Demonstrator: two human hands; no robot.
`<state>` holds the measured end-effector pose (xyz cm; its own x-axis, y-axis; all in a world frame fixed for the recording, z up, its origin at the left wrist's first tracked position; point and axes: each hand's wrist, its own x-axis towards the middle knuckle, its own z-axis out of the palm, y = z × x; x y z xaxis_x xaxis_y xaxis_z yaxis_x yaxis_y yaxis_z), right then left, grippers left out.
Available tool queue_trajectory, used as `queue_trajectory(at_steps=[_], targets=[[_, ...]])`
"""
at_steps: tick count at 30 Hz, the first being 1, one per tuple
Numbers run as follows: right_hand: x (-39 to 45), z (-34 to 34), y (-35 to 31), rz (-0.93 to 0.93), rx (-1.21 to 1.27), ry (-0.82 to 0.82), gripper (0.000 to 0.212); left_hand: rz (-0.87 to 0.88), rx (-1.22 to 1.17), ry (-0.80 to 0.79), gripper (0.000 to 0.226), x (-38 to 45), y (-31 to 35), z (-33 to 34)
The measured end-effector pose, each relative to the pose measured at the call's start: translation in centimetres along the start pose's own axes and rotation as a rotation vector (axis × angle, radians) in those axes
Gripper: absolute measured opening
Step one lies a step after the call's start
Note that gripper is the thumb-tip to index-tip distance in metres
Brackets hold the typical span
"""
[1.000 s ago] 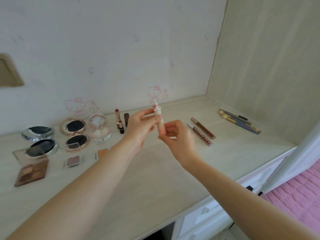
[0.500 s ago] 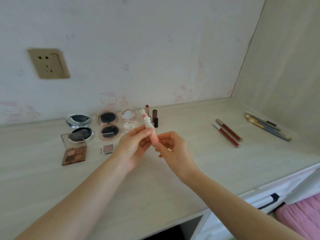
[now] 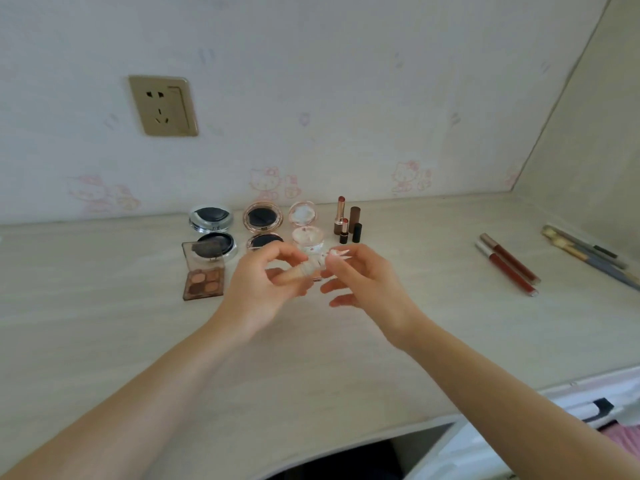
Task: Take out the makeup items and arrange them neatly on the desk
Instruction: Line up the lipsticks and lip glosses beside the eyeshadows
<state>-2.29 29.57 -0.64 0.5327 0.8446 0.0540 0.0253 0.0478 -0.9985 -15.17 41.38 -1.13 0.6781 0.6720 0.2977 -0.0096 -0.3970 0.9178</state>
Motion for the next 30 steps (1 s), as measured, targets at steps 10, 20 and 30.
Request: queue_trajectory(at_steps=[10,20,30], targets=[[0.9,3.2,0.9,0.000,-0.156,-0.206,0.007,0.357,0.444,0.043,0.037,-2.5,-1.7,-3.4],[1.0,3.7,2.6,-0.165,-0.238,-0.178,0.013,0.410,0.490,0.106,0.029,-3.8,-3.5,-5.4],[0.8,3.5,3.0,-0.215,-0.329,-0.210,0.010,0.606,0.544,0.156,0.015,-3.8,-4.3,-5.5]])
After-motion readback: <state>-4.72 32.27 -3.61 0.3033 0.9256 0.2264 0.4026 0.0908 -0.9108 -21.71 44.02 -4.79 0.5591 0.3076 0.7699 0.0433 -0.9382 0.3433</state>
